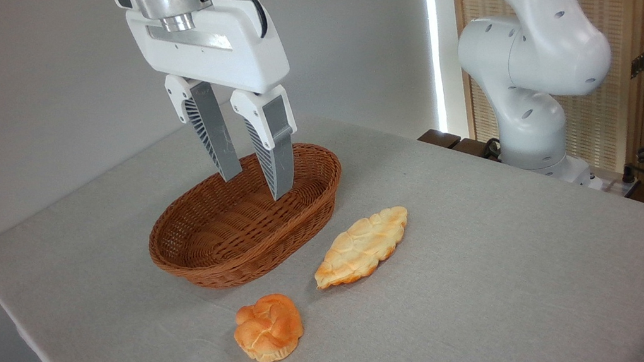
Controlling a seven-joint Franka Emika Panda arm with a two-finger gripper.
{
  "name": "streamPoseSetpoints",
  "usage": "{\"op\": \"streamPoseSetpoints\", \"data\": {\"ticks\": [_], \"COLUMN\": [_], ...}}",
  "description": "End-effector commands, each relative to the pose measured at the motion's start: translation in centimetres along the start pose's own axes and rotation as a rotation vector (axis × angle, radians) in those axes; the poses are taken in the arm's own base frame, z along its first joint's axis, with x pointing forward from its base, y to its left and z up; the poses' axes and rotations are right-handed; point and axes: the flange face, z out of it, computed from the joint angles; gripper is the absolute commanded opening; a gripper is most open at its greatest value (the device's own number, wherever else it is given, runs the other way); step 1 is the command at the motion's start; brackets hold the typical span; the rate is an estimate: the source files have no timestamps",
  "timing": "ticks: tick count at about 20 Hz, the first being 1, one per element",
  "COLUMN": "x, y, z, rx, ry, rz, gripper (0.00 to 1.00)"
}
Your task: Put bread into the basket
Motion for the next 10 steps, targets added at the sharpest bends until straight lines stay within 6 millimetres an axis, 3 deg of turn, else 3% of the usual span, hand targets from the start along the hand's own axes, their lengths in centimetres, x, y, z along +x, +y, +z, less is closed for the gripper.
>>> {"op": "streamPoseSetpoints", "data": {"ticks": [1, 10], "x": [-0.63, -0.47], "y": [0.25, 0.01], "z": [0.21, 0.42], "rx": [0.001, 0.009], "ry": [0.003, 0.012], "rz": [0.016, 0.016], "gripper": [1.0, 1.0]}}
